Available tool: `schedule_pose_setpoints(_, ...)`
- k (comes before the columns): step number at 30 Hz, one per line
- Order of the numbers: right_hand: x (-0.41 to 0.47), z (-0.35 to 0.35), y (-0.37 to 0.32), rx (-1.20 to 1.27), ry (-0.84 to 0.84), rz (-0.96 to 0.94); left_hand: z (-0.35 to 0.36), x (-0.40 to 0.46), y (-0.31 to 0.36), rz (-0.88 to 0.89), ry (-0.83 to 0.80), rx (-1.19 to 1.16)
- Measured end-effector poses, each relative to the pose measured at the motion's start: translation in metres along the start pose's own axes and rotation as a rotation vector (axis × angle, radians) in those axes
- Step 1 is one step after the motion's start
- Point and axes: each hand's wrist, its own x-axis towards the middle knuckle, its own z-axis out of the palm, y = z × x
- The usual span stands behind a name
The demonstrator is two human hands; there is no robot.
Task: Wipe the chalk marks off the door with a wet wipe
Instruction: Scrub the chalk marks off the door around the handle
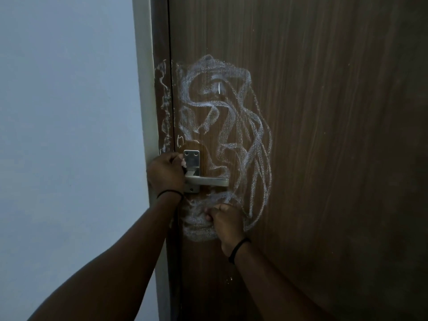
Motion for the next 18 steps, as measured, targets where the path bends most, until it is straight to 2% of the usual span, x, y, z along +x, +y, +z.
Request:
schedule_pose_setpoints(8, -0.002, -0.006, -0.002, -0.034, -0.017, -0.02, 0.009, 0.016, 0.008, 0.234, 0.042, 0.089)
schedule_pose_setpoints(11, -0.003, -0.011, -0.005, -0.032, -0.005, -0.018, 0.016, 0.015, 0.014, 0.484, -0.069, 0.196)
schedule_pose_setpoints(13, -0.004, -0.014, -0.007, -0.016, -0.001, -0.007, 0.022, 0.01, 0.015, 0.644, -0.082, 0.308)
schedule_pose_setpoints(18, -0.008, -0.023, -0.011, -0.034, 0.017, -0.013, 0.026, -0.004, 0.013, 0.901, -0.192, 0.457)
